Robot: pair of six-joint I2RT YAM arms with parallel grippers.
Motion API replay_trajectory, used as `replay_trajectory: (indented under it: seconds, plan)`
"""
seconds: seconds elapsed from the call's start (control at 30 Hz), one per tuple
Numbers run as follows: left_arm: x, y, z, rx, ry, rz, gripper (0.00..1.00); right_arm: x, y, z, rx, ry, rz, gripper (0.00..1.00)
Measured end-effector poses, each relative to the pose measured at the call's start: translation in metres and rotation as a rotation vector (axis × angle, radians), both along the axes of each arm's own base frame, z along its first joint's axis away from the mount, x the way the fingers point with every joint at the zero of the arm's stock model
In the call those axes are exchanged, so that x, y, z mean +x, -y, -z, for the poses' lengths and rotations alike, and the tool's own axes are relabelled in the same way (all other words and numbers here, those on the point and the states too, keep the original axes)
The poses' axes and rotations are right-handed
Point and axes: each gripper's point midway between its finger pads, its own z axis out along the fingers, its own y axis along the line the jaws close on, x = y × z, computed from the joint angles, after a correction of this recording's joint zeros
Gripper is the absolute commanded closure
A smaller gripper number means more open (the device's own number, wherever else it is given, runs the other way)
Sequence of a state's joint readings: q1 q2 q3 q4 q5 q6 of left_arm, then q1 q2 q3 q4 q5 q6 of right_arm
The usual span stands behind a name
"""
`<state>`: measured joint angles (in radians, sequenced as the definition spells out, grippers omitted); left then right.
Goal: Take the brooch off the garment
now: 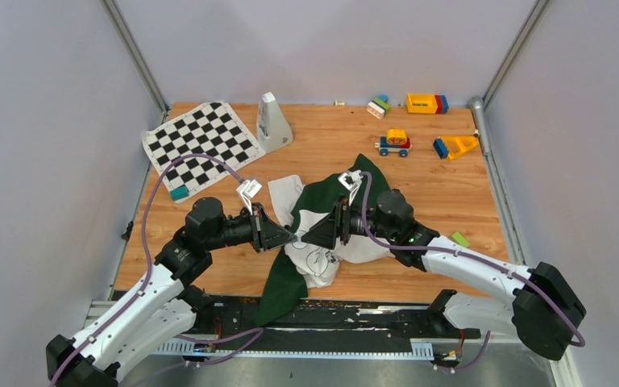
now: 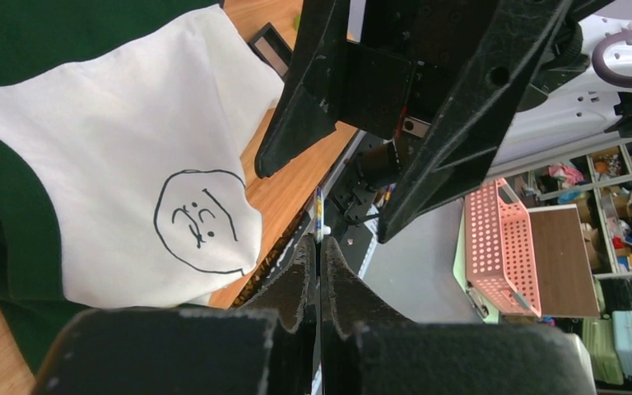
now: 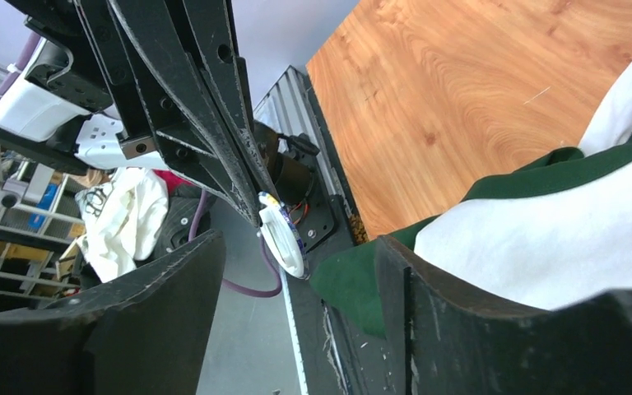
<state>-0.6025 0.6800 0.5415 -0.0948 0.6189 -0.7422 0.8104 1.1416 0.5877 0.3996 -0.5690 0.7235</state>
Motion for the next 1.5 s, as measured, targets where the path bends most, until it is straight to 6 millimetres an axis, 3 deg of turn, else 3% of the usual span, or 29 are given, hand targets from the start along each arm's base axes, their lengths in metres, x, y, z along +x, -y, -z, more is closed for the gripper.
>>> replay_trajectory:
  seconds: [0.13, 0.3, 0.43, 0.6, 0.77, 0.87, 1.0, 1.17, 1.3, 1.4, 1.5]
  plan:
    - [0.005, -0.001, 0.005, 0.017, -0.007, -0.026, 1.00, 0.005, 0.006, -0.002, -0.009, -0.004, 0.062, 0.24]
    - [0.008, 0.015, 0.034, 0.095, -0.072, -0.007, 1.00, 0.024, 0.031, 0.007, -0.102, -0.043, 0.263, 0.23]
    - [0.002, 0.037, 0.071, 0.188, -0.145, 0.047, 1.00, 0.040, 0.067, 0.024, -0.206, -0.075, 0.457, 0.14]
    - [0.004, 0.055, 0.116, 0.287, -0.224, 0.078, 1.00, 0.063, 0.126, 0.029, -0.275, -0.083, 0.721, 0.06]
    - [0.037, 0.051, 0.161, 0.433, -0.278, -0.021, 1.00, 0.081, 0.173, 0.050, -0.363, -0.150, 0.925, 0.05]
    - [0.075, 0.019, 0.188, 0.498, -0.340, -0.174, 1.00, 0.084, 0.187, 0.071, -0.440, -0.208, 0.989, 0.01]
    - [0.112, -0.025, 0.199, 0.558, -0.371, -0.364, 1.00, 0.086, 0.200, 0.092, -0.523, -0.262, 1.059, 0.00]
    - [0.158, -0.069, 0.192, 0.686, -0.341, -0.578, 1.00, 0.095, 0.222, 0.111, -0.615, -0.324, 1.159, 0.15]
    - [0.190, -0.122, 0.189, 0.774, -0.364, -0.784, 1.00, 0.107, 0.237, 0.108, -0.622, -0.345, 1.234, 0.26]
    - [0.201, -0.169, 0.185, 0.846, -0.377, -0.930, 1.00, 0.117, 0.246, 0.104, -0.629, -0.349, 1.271, 0.29]
    - [0.198, -0.189, 0.177, 0.896, -0.360, -0.942, 1.00, 0.128, 0.250, 0.103, -0.671, -0.339, 1.269, 0.30]
